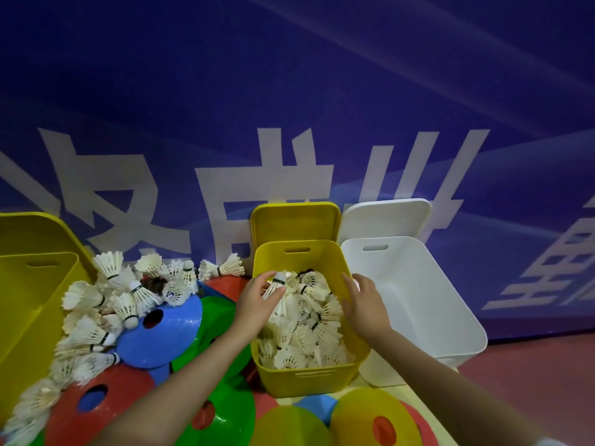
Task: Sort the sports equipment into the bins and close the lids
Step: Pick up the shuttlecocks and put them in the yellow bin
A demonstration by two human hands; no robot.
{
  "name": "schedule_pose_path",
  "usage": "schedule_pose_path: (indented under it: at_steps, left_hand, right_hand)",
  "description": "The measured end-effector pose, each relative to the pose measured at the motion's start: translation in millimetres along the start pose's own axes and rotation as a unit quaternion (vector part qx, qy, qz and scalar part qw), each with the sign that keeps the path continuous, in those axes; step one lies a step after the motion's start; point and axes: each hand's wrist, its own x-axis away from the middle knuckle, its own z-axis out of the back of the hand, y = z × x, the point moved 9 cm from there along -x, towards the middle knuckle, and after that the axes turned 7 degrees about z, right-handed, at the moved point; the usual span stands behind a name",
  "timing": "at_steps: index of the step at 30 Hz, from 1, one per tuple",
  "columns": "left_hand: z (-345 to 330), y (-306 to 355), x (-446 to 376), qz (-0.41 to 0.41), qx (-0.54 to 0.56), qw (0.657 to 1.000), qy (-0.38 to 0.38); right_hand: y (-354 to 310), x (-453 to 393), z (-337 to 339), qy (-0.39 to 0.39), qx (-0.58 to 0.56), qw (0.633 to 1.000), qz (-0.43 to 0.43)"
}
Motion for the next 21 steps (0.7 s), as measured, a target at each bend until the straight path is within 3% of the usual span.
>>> schedule_pose_path:
  at_steps: [3,9,15,18,21]
  left_hand:
    - [-9.3,0.8,-16.6,0.011,-0.024,1.0,0.015]
    - [-39.4,-5.0,-52.8,0.003,-0.137,0.991,-0.002]
    - [-84.1,-49.4,-66.1,-0.015,-0.281,0.955,-0.092]
    - [-88.0,-73.0,-69.8,0.031,-0.296,0.95,-0.096]
    - [-91.8,-82.3,-74.5,0.06,-0.362,0.923,-0.113]
  right_hand:
    - [21.0,3.3,-20.4,-0.04,-0.103,0.99,-0.09]
    - [35.1,6.1,-16.4,0.055,-0.197,0.972,-0.115]
    - [43.0,6.4,-22.4,0.068,-0.218,0.965,-0.125]
    - [43.3,5.6,-22.6,0.069,-0.221,0.965,-0.124]
    - [43.3,5.3,-23.2,0.065,-0.222,0.965,-0.122]
